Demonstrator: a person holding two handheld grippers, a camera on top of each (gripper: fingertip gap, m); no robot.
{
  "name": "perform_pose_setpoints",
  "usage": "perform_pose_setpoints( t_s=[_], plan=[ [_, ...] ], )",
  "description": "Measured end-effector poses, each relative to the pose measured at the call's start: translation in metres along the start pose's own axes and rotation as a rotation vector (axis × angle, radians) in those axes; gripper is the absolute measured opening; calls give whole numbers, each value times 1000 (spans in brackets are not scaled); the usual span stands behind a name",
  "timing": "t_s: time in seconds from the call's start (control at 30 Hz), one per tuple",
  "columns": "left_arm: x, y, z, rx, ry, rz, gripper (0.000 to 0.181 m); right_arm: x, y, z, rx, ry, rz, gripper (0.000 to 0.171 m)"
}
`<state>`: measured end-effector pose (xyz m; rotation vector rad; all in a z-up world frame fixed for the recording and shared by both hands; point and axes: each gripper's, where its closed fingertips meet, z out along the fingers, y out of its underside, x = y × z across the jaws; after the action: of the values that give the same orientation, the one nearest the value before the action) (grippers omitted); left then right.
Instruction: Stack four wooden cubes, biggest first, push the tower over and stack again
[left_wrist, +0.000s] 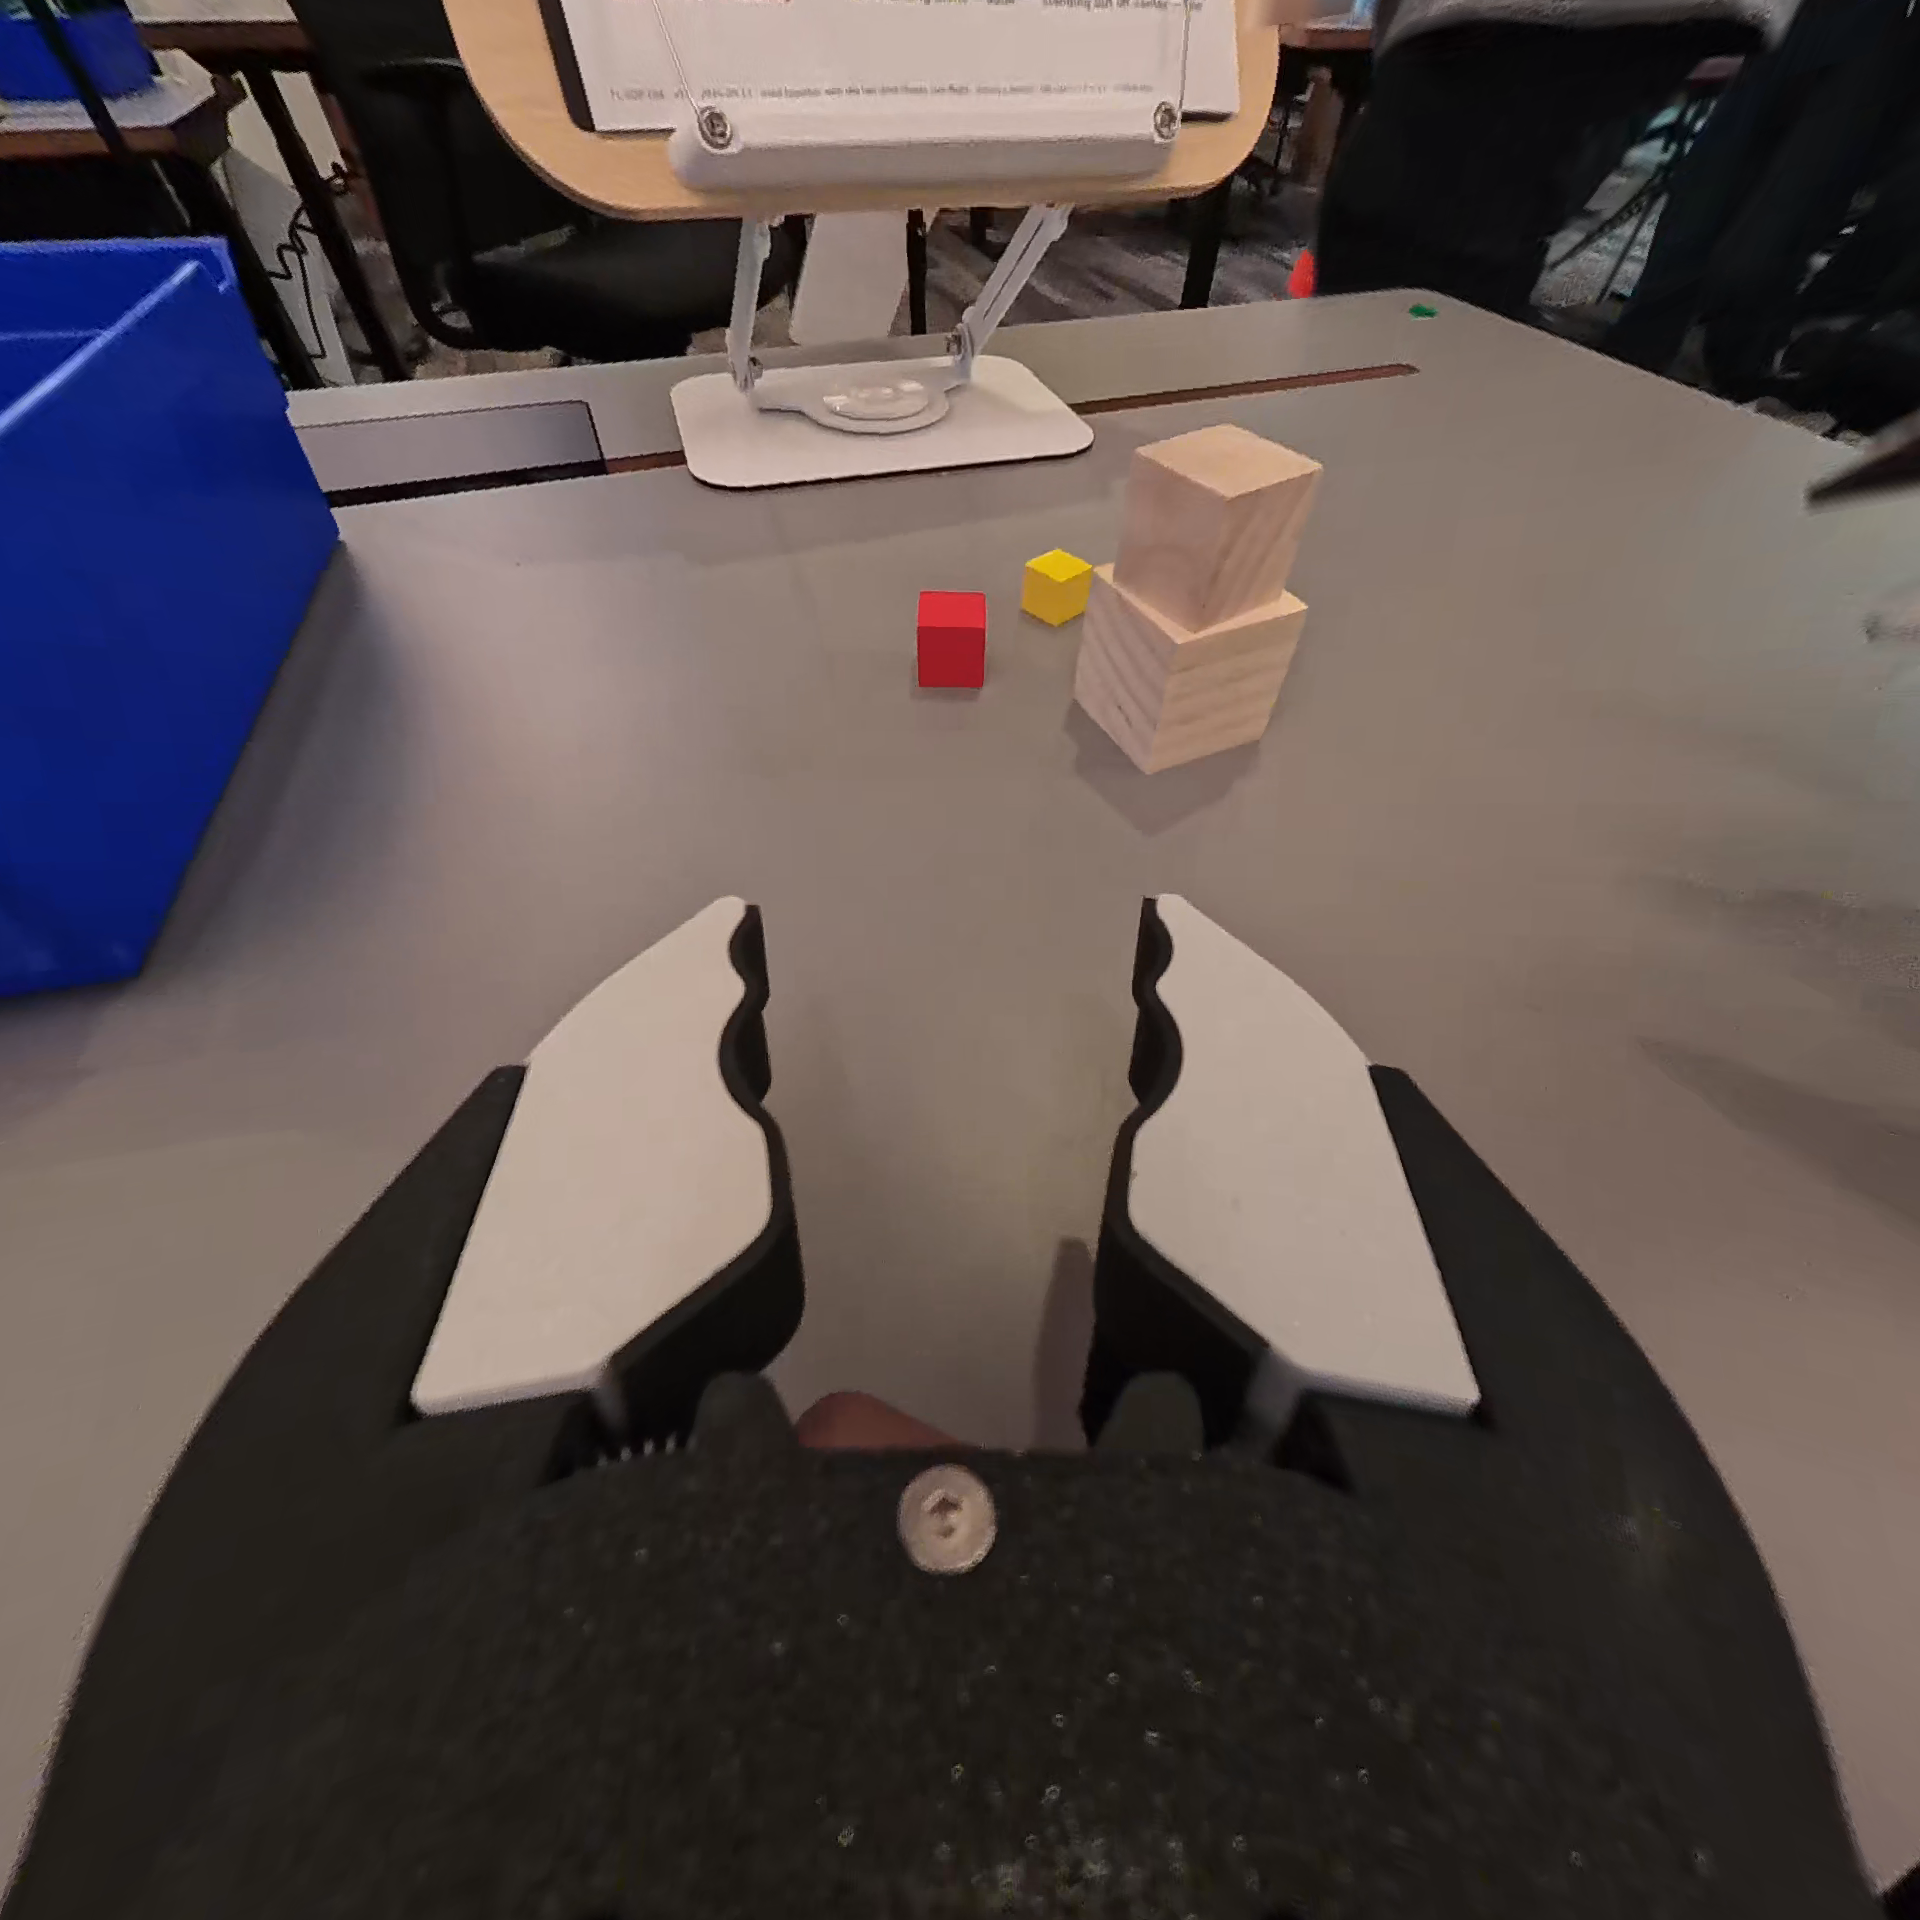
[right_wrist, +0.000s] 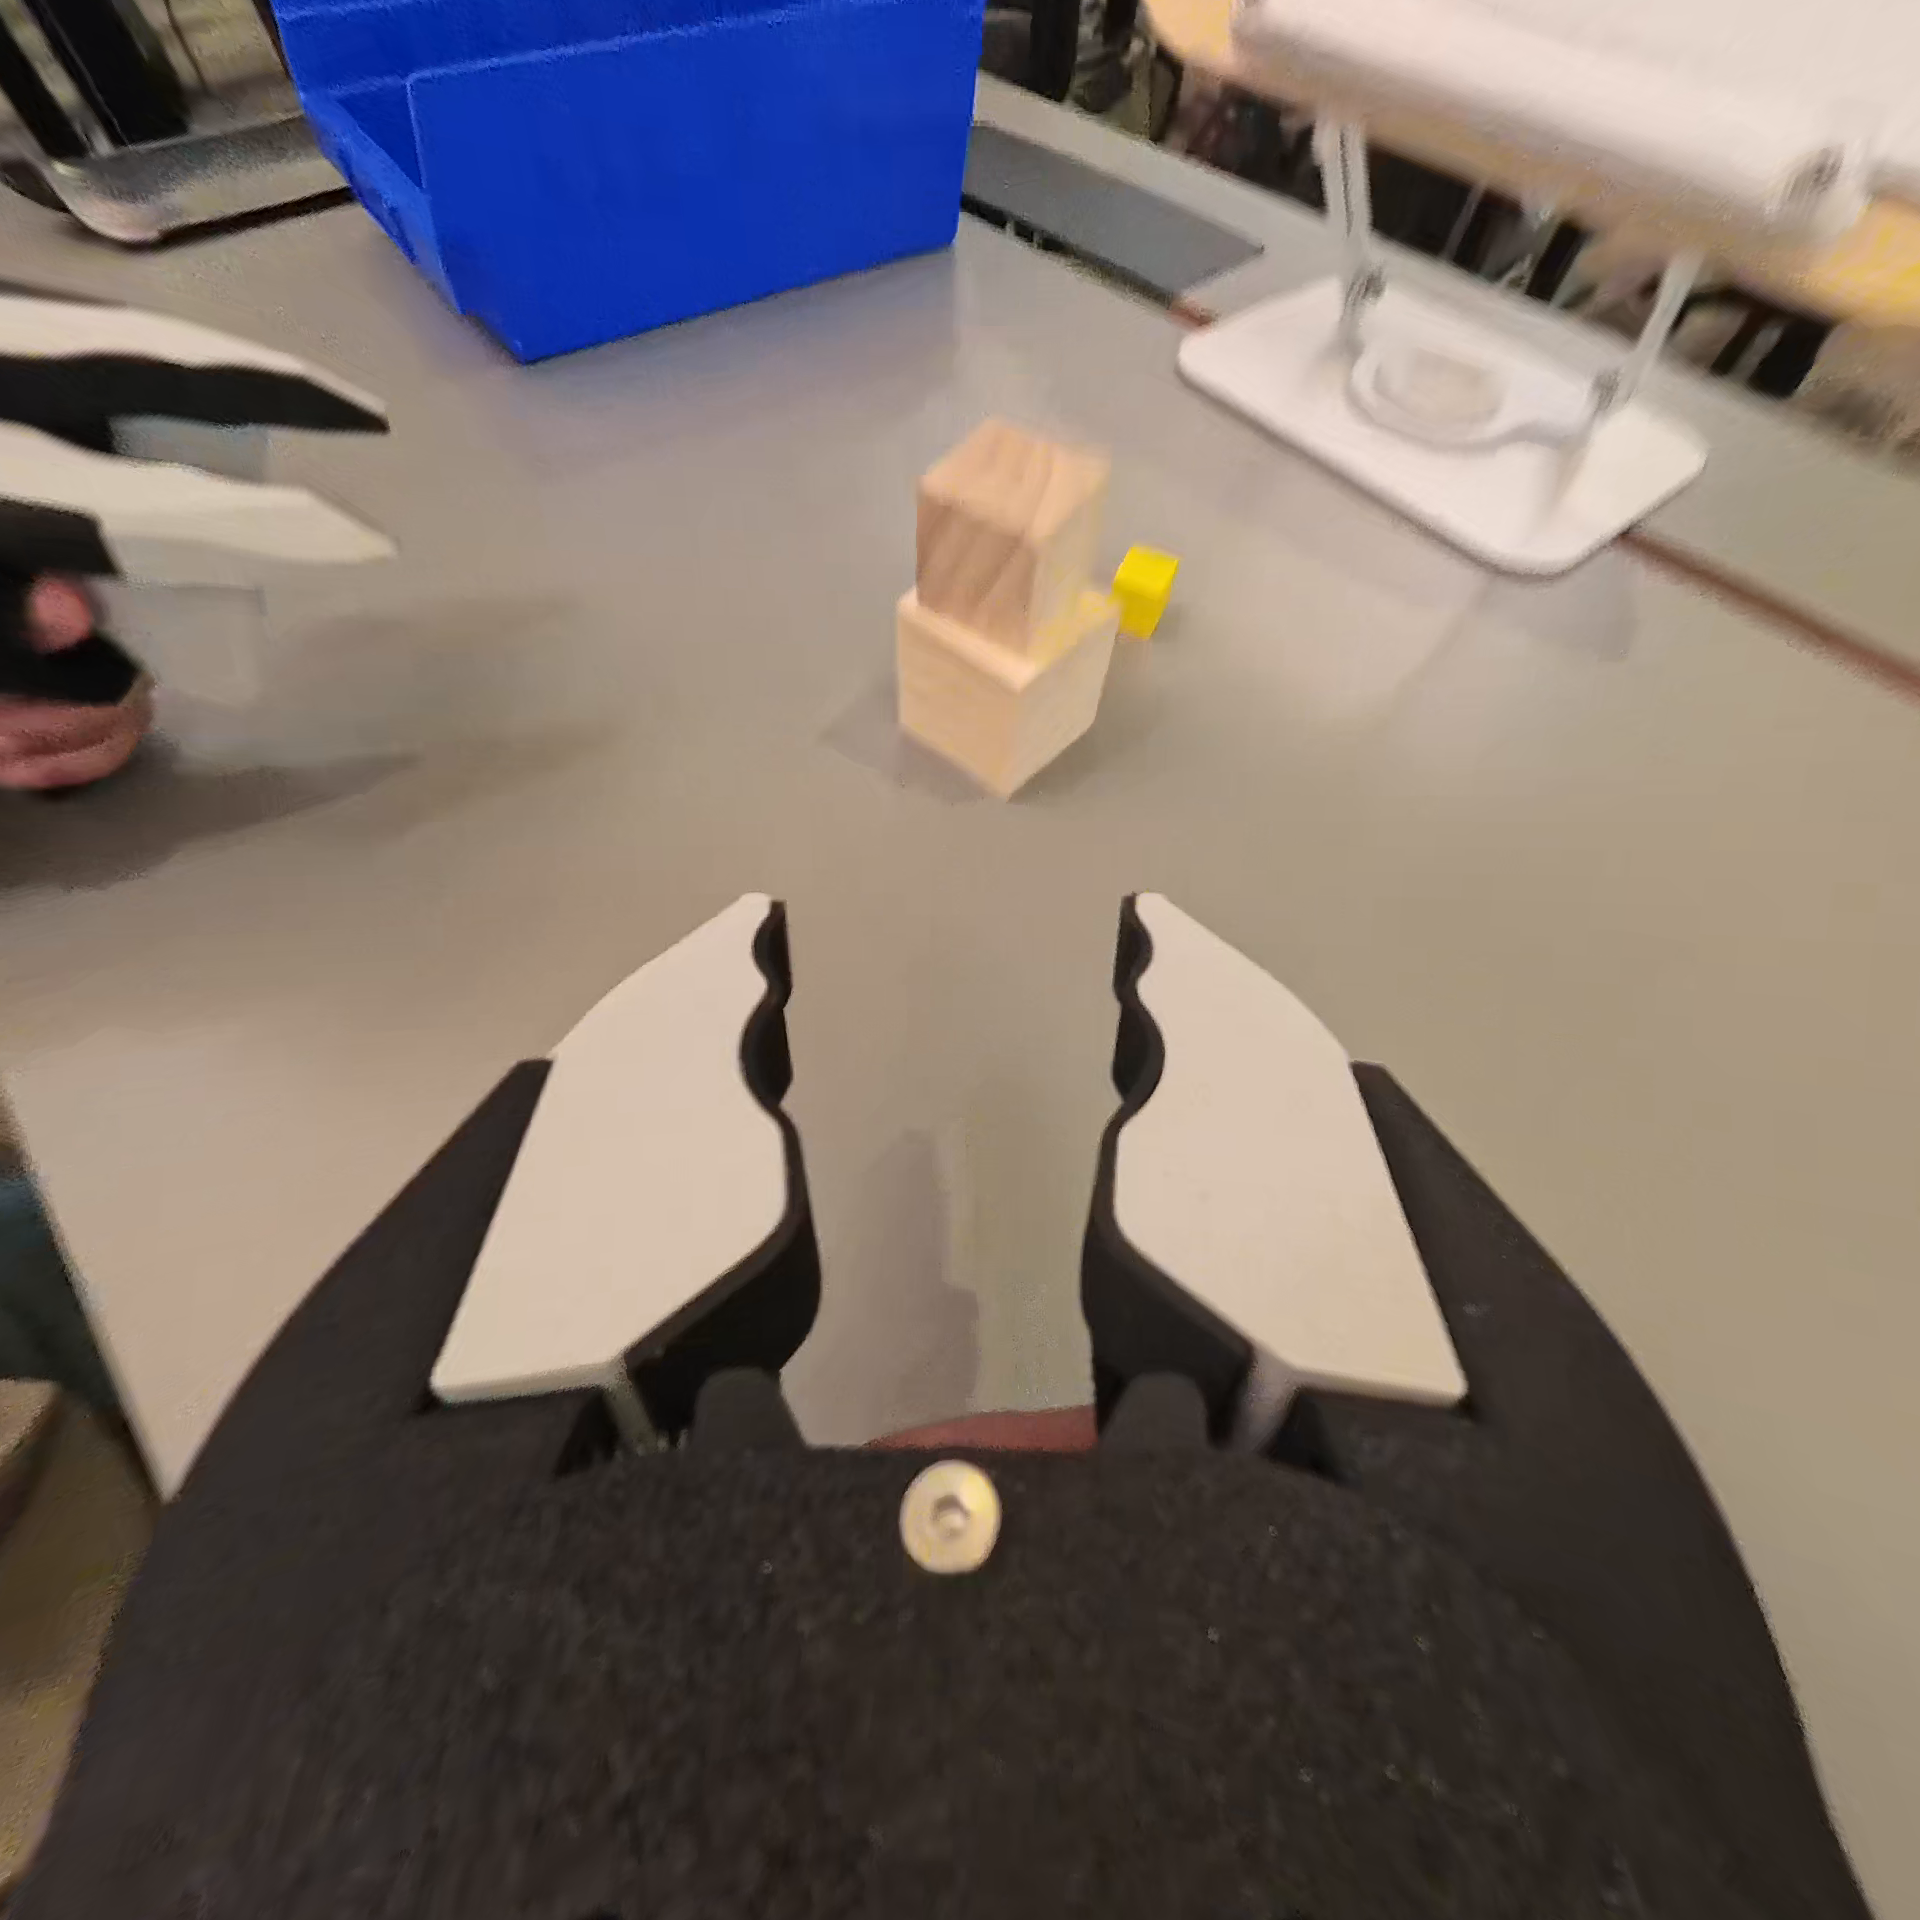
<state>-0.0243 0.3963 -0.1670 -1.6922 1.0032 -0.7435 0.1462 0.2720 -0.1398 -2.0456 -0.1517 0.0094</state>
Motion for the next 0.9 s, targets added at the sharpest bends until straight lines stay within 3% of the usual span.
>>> perform_pose_setpoints(
  t_s=[0.13, 0.23, 0.3, 0.53, 0.83, 0.9],
  plan=[
    [5, -3, -4, 29, -27, -17, 68, 9, -60, 41, -94, -80, -206, 63],
    [2, -2, -3, 24, -77, -2, 68, 16, -79, 93, -298, -125, -355, 70],
    [0, -2, -2, 18, -103, 1, 69, 20, -87, 129, -412, -164, -414, 64],
    [-3, -2, -3, 22, -93, -41, 68, 8, -62, 210, -805, -342, -468, 58],
    [2, 0, -1, 7, -62, -24, 68, 9, -23, 228, -1114, -380, -472, 51],
    [2, 0, -1, 6, -59, -26, 67, 9, -16, 232, -1153, -384, -448, 40]
  ],
)
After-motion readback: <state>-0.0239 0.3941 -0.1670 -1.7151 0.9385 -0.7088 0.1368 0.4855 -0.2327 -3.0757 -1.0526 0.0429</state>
